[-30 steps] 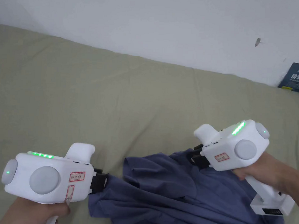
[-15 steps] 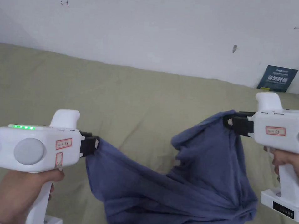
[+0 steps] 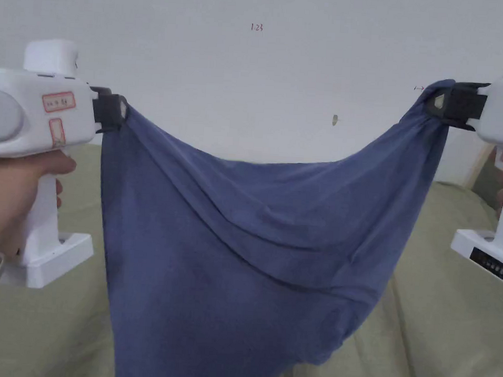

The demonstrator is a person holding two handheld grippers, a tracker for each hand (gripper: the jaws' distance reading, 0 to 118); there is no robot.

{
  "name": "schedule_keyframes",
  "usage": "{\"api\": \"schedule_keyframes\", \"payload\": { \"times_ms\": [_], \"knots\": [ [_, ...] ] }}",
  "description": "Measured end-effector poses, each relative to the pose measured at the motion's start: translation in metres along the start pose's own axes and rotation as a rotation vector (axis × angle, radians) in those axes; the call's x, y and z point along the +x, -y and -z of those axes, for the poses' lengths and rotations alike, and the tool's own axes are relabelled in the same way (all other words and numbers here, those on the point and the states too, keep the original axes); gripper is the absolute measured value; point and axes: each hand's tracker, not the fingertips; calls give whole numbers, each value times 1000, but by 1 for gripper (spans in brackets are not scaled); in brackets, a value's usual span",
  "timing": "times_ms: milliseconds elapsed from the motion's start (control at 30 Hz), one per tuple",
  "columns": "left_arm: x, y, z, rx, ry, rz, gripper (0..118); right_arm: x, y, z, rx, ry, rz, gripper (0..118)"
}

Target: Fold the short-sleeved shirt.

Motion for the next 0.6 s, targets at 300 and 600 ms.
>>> {"api": "schedule_keyframes", "payload": {
  "times_ms": [300, 600],
  "knots": [
    [9, -112, 9, 185, -89, 53, 0, -15, -89, -8, 169, 49, -14, 3],
    [6, -159, 39, 253, -158, 6, 0, -15, -133, 12, 234, 67, -21, 3]
  ]
}}
